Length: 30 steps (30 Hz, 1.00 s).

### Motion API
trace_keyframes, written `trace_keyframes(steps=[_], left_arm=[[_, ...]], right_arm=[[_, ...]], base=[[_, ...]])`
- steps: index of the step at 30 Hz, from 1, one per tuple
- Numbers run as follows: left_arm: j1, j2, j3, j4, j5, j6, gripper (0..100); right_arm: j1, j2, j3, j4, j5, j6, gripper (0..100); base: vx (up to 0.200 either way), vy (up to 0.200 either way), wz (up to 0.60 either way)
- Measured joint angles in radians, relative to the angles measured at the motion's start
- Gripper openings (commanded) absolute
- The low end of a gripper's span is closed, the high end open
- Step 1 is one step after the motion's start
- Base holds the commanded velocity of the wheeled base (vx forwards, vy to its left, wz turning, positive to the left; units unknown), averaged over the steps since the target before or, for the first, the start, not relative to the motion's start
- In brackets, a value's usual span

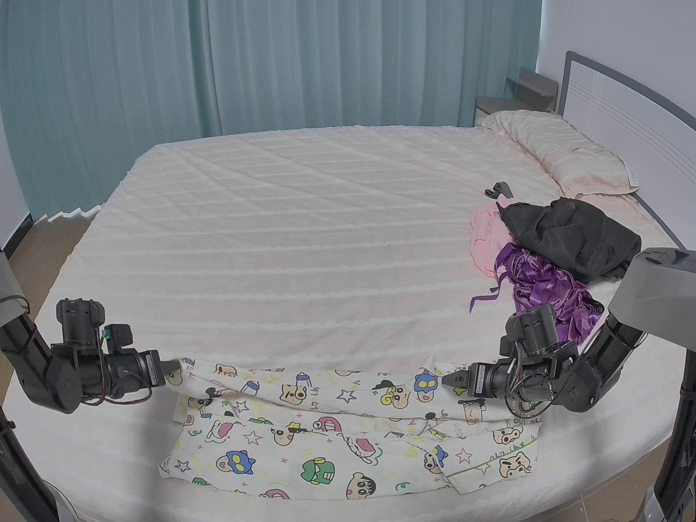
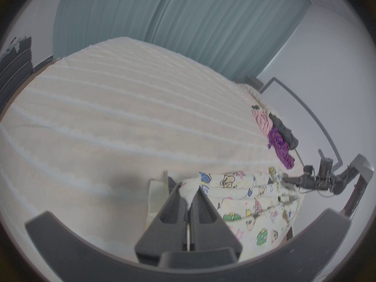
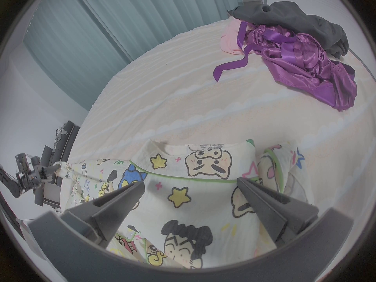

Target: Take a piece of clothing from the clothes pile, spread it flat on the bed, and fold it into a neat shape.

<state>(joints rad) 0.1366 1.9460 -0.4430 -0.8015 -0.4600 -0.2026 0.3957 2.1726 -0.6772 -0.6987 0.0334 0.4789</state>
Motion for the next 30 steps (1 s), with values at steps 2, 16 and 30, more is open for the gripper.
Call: trace_keyframes(steps=[2,16,30], left_arm=[[0.007,0.001,0.034,0.0,0.0,0.033,0],[0.012,0.086,0.147,-0.004,0.001,0.193,0],[0.013,0.106,0.149,-0.004,0.0,0.19,0]], right_arm=[[-0.001,-0.001,0.002,0.001,0.0,0.0,100],[-0.026,-0.08,0.041,0.0,0.0,0.015,100],[-0.05,-0.27,0.309,-0.007,0.009,0.145,100]], base=[[0.0,0.0,0.0],[0.0,0.0,0.0],[0.0,0.0,0.0]])
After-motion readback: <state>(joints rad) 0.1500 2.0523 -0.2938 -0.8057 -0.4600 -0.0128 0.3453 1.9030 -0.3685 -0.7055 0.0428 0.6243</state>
